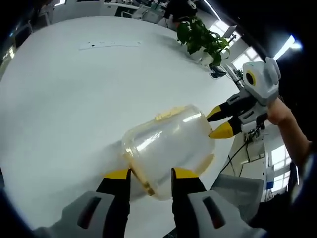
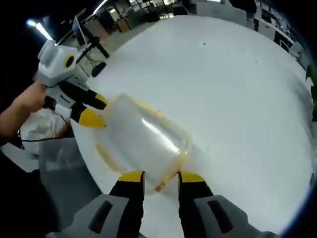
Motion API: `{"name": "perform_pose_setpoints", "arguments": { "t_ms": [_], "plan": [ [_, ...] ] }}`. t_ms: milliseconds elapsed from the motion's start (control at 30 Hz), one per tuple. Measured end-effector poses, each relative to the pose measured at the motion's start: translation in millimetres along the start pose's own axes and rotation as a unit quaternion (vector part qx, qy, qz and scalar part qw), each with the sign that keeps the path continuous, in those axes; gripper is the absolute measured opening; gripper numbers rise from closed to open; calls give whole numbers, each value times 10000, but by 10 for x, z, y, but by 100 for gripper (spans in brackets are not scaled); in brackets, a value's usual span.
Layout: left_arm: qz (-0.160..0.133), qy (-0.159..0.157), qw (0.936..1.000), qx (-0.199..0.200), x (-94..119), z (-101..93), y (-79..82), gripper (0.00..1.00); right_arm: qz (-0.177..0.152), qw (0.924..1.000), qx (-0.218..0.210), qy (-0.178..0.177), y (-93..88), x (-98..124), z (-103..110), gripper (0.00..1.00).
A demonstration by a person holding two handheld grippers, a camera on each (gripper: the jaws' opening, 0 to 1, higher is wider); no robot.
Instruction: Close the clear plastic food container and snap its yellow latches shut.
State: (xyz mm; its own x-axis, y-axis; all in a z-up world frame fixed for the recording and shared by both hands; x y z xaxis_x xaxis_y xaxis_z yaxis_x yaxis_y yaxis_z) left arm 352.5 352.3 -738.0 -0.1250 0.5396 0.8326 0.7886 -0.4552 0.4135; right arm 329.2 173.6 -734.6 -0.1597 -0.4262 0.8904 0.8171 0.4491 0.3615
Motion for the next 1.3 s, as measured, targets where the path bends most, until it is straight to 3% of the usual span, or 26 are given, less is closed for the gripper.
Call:
{"name": "perform_pose_setpoints", "arguments": {
  "t_ms": [100,267,367,400,500,633,733,867,900,1033,1200,1300],
  "plan": [
    [7,107,9997,-221,7,-21,9,32,40,9999,134,10,-7,5,10,26],
    [72,408,9945,-967,48,-8,40,38,-64,9978,660,-21,27,87,-16,24],
    [-60,443,9840,-1724,103,-69,133,44,-219,9923,1215,-73,113,187,-33,25],
    [-125,459,9827,-1792,120,-84,164,45,-395,9884,1465,-50,176,215,-29,25],
    [-443,225,9688,-2429,157,-211,307,45,-518,9861,1571,147,245,232,7,26],
    [-384,100,9505,-3081,125,-339,358,44,-655,9790,1902,323,351,203,96,26],
    [-170,126,9531,-3020,64,-361,342,43,-632,9783,1927,419,394,166,165,26],
    [-238,32,9425,-3333,45,-454,380,41,-577,9729,2198,431,407,123,233,26],
    [-262,-60,9365,-3497,27,-496,389,41,-526,9713,2276,445,400,98,246,26],
    [-124,-104,9265,-3760,-33,-530,365,40,-461,9679,2425,467,395,45,281,26],
    [-42,-88,9213,-3887,-73,-551,359,39,-534,9675,2399,592,440,16,342,27],
    [-7,-96,9188,-3945,-81,-590,356,39,-541,9683,2355,627,466,-6,378,33]
  ]
}}
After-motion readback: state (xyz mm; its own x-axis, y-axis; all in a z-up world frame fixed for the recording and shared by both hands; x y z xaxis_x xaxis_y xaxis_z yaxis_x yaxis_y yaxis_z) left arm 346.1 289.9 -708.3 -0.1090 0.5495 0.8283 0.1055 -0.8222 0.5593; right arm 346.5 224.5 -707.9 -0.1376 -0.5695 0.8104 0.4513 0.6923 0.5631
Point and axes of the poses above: the point that each gripper's makers call its tool centre point, and the gripper's own axes: x roughly backward along the fingers, z roughly to its left, y roughly out of its top, the point moved 4 cm from there along x, roughly backward along the fingers, and after that the axes turned 1 degree about z, right-handed, at the moved point
